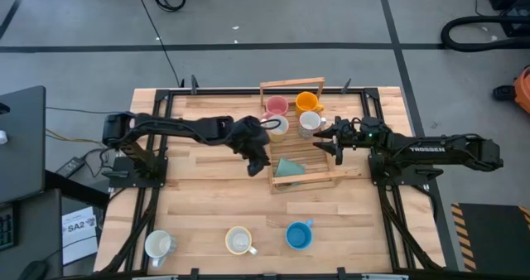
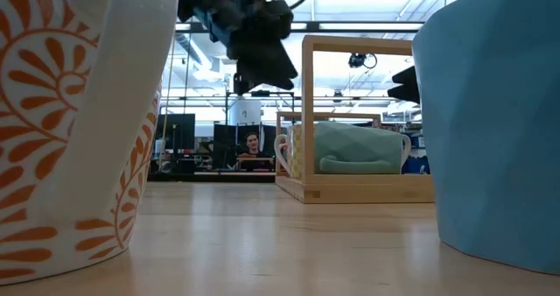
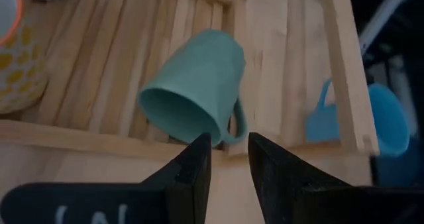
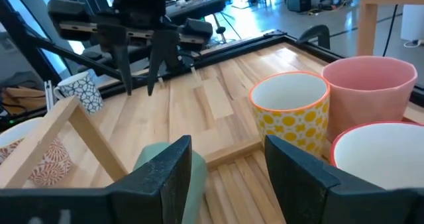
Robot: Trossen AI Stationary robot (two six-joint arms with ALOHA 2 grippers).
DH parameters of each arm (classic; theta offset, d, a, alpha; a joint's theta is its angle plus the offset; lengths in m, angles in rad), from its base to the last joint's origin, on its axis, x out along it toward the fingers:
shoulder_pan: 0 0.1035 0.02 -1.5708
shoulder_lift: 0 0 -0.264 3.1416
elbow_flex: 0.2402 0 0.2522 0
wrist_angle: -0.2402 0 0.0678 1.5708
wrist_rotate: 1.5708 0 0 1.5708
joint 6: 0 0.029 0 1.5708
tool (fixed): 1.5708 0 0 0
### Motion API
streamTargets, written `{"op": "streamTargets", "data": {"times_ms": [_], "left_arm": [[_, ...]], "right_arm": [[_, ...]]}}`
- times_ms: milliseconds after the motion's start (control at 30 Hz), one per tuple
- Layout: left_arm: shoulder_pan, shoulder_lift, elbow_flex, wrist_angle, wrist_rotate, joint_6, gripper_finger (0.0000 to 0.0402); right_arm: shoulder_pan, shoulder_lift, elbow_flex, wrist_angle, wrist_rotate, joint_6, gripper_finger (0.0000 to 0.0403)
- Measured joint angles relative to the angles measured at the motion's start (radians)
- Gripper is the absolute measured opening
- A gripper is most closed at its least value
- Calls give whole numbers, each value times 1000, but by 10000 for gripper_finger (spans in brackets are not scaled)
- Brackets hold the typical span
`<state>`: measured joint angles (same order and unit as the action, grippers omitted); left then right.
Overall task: Place coffee mugs
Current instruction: Put the green mug on the shelf
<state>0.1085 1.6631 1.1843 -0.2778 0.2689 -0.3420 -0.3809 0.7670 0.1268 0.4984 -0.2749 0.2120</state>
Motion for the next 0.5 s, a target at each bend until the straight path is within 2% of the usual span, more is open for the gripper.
{"op": "streamTargets", "data": {"times_ms": [300,500], "left_arm": [[0,60,1,64,-1,-226,107],[0,89,1,115,2,-283,107]], "right_arm": [[0,0,0,1,0,-5,196],[0,1,0,1,1,-6,196]]}}
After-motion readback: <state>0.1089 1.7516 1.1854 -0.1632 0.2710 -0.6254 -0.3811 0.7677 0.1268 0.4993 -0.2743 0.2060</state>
